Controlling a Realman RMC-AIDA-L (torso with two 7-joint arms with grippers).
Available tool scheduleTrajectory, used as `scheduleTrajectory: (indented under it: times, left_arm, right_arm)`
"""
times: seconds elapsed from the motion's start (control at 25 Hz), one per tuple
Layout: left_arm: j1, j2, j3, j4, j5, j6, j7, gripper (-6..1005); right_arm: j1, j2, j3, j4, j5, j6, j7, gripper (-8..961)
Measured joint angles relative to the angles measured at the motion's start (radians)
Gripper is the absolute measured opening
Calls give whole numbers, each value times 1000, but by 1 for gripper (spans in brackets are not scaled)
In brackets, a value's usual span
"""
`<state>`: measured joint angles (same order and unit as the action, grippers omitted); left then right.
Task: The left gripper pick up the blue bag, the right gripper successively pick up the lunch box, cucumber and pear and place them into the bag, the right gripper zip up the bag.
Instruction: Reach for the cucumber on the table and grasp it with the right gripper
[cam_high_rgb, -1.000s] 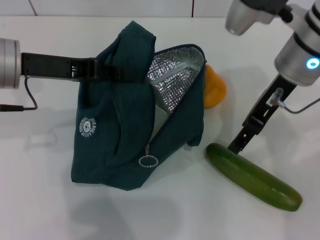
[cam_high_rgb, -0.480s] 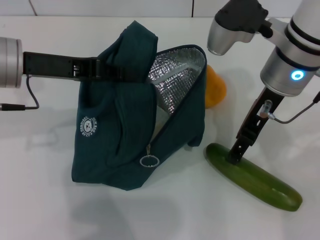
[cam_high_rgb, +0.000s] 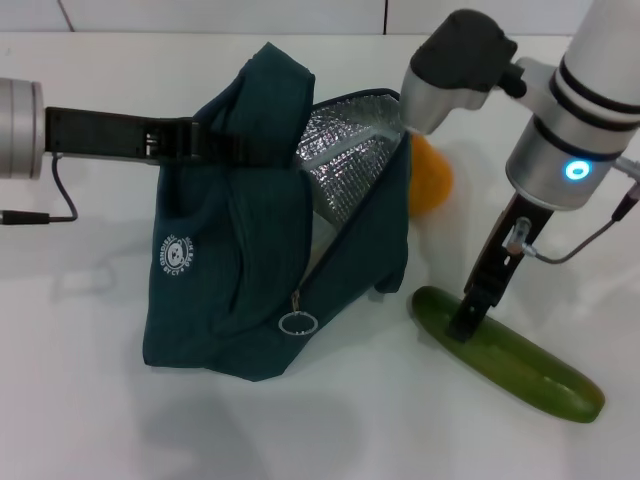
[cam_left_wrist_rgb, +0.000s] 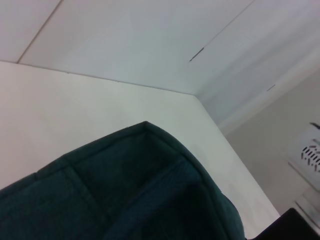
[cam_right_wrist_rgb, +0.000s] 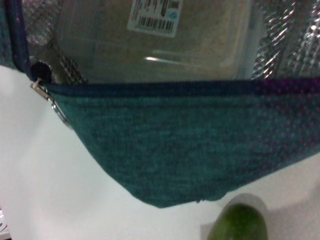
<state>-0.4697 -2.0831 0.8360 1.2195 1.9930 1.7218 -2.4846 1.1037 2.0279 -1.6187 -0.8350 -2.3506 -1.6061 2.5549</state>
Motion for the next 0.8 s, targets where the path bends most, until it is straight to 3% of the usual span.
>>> scheduleTrajectory:
  times: [0.8]
  left_arm:
    - [-4, 0, 2, -6, -1, 1, 1, 49]
  right_arm:
    - [-6, 0, -137, 39, 53, 61, 2, 817]
